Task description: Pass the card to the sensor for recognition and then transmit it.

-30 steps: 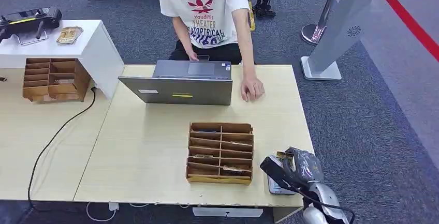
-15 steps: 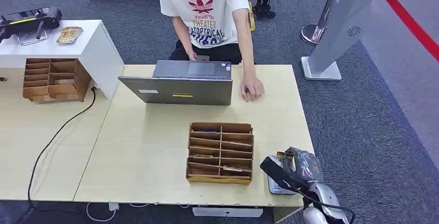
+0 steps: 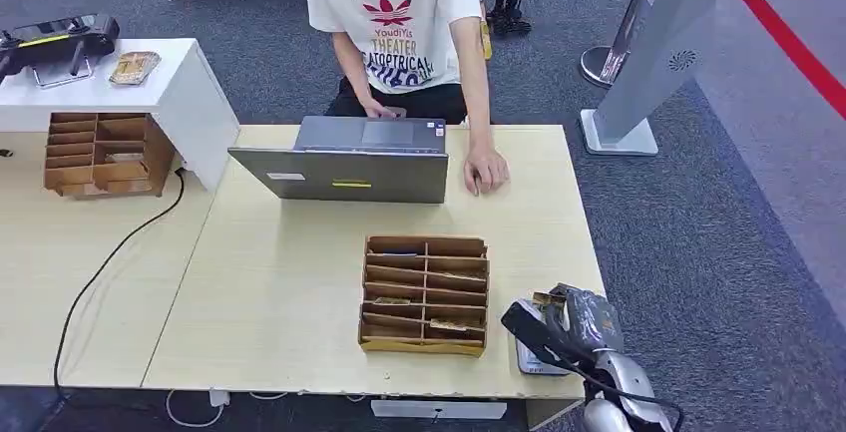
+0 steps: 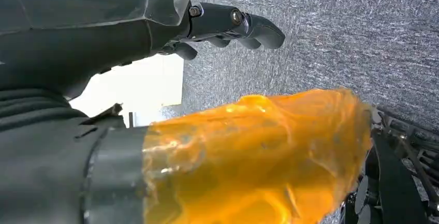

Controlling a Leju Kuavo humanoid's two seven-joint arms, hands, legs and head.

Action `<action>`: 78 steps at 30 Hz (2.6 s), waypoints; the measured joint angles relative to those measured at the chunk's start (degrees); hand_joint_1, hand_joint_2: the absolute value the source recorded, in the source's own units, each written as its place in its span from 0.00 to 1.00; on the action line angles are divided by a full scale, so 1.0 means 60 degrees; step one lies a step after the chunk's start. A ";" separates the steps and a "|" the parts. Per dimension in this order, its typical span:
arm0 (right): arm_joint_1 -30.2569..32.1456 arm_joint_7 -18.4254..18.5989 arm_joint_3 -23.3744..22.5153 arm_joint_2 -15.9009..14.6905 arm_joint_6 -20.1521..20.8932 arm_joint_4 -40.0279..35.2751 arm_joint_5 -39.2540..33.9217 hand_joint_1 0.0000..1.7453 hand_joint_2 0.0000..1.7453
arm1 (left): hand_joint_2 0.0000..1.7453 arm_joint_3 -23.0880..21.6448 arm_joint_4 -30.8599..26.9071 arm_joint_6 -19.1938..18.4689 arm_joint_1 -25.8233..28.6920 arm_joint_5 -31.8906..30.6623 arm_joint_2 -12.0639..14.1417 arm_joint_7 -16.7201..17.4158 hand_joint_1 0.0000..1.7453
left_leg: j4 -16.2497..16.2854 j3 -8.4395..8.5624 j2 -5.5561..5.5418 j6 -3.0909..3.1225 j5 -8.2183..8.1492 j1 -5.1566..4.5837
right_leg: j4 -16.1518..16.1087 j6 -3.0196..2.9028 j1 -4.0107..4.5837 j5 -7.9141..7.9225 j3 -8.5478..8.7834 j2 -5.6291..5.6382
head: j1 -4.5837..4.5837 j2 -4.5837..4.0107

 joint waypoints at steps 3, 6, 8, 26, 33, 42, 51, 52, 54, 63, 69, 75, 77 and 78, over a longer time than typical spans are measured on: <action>0.0000 0.0000 0.0000 0.0000 0.0004 0.0000 0.0000 1.00 1.00 | 0.00 0.0000 0.0000 0.0004 0.0000 0.0000 0.0000 0.0000 0.00 | 0.0000 0.0001 0.0000 0.0000 0.0000 0.0000 | 0.0000 0.0000 0.0000 0.0000 0.0000 0.0000 | 0.0000 0.0000; 0.0001 0.0000 0.0003 0.0000 0.0000 0.0000 0.0000 1.00 1.00 | 0.00 0.0000 0.0000 0.0004 0.0000 0.0000 0.0000 0.0000 0.00 | 0.0000 0.0001 0.0001 0.0000 0.0000 0.0000 | 0.0000 0.0000 0.0000 0.0000 0.0001 0.0000 | 0.0000 0.0000; 0.0002 0.0000 0.0000 0.0000 0.0000 0.0011 0.0000 1.00 1.00 | 0.00 0.0000 0.0000 0.0004 0.0000 0.0000 0.0000 0.0000 0.00 | 0.0000 0.0003 0.0001 0.0000 0.0000 0.0000 | 0.0000 0.0000 0.0000 0.0000 0.0003 0.0000 | 0.0000 0.0000; -0.0045 0.0000 0.0007 0.0000 0.0033 0.0095 0.0000 1.00 1.00 | 0.00 0.0000 0.0000 0.0000 0.0000 0.0000 0.0000 0.0000 0.00 | 0.0000 0.0012 0.0002 -0.0006 -0.0005 0.0000 | -0.0001 0.0001 0.0001 0.0000 0.0010 0.0001 | 0.0000 0.0000; -0.0077 -0.0004 0.0011 0.0000 0.0054 0.0142 0.0007 1.00 1.00 | 0.00 0.0000 0.0000 0.0000 0.0000 0.0000 0.0000 0.0000 0.00 | 0.0000 0.0024 0.0002 -0.0008 -0.0007 0.0000 | -0.0002 0.0001 0.0001 -0.0001 0.0013 0.0001 | 0.0000 0.0000; -0.0165 0.0000 0.0011 0.0000 0.0164 0.0251 0.0058 1.00 1.00 | 0.00 0.0000 0.0000 -0.0011 0.0000 -0.0019 0.0000 0.0000 0.00 | 0.0000 0.0042 0.0006 -0.0008 -0.0008 0.0001 | -0.0003 0.0006 0.0001 -0.0004 0.0026 0.0003 | 0.0000 0.0000; -0.0277 0.0000 0.0011 0.0000 0.0248 0.0368 0.0084 1.00 1.00 | 0.00 0.0003 0.0000 -0.0040 -0.0001 -0.0029 0.0000 0.0004 0.00 | 0.0000 0.0054 0.0007 -0.0006 -0.0010 0.0001 | -0.0004 0.0011 0.0002 -0.0007 0.0038 0.0005 | 0.0000 0.0000; -0.0283 0.0000 0.0011 0.0000 0.0248 0.0372 0.0084 1.00 1.00 | 0.00 0.0004 0.0000 -0.0040 0.0000 -0.0033 0.0000 0.0004 0.00 | 0.0000 0.0055 0.0007 -0.0006 -0.0010 0.0001 | -0.0004 0.0011 0.0001 -0.0007 0.0041 0.0004 | 0.0000 0.0000; -0.0291 0.0000 0.0011 0.0000 0.0258 0.0379 0.0084 1.00 1.00 | 0.00 0.0000 0.0000 -0.0051 0.0000 -0.0033 0.0000 0.0004 0.00 | 0.0000 0.0058 0.0007 -0.0006 -0.0010 0.0001 | -0.0005 0.0011 0.0001 -0.0007 0.0043 0.0004 | 0.0000 0.0000; -0.0191 -0.0175 0.0011 0.0011 -0.0256 0.0277 0.0084 1.00 1.00 | 0.00 0.0000 0.0000 -0.0062 0.0000 0.0015 0.0000 0.0000 0.00 | 0.0000 0.0048 0.0002 -0.0005 -0.0010 0.0000 | -0.0006 0.0011 0.0001 -0.0007 0.0048 0.0001 | 0.0004 0.0000; 0.0430 -0.1080 -0.0142 0.0314 -0.2056 -0.0534 -0.0225 1.00 1.00 | 0.00 0.0004 0.0000 -0.0018 0.0006 0.0087 -0.0004 -0.0040 0.00 | 0.0000 0.0005 -0.0001 -0.0008 -0.0007 0.0000 | -0.0001 0.0011 0.0001 -0.0008 0.0009 0.0000 | 0.0003 0.0000; 0.1034 -0.2186 -0.0350 0.0831 -0.3717 -0.1895 -0.0765 1.00 1.00 | 0.00 0.0000 0.0000 0.0044 0.0005 0.0109 -0.0018 -0.0117 0.00 | -0.0004 -0.0022 -0.0002 -0.0009 -0.0009 0.0002 | 0.0002 -0.0004 0.0001 -0.0021 -0.0023 0.0000 | 0.0000 0.0000; 0.1187 -0.2511 -0.0448 0.1023 -0.4170 -0.2388 -0.0957 1.00 1.00 | 0.00 0.0000 0.0000 0.0054 0.0003 0.0077 -0.0018 -0.0124 0.00 | -0.0007 -0.0025 0.0000 -0.0010 -0.0010 0.0002 | 0.0002 -0.0007 0.0001 -0.0022 -0.0031 0.0001 | 0.0000 0.0000; 0.1263 -0.2685 -0.0477 0.1101 -0.4339 -0.2576 -0.1057 1.00 1.00 | 0.00 0.0000 0.0000 0.0058 0.0000 0.0058 -0.0022 -0.0128 0.00 | -0.0007 -0.0028 0.0000 -0.0011 -0.0011 0.0002 | 0.0002 -0.0008 0.0002 -0.0026 -0.0033 0.0001 | 0.0000 0.0000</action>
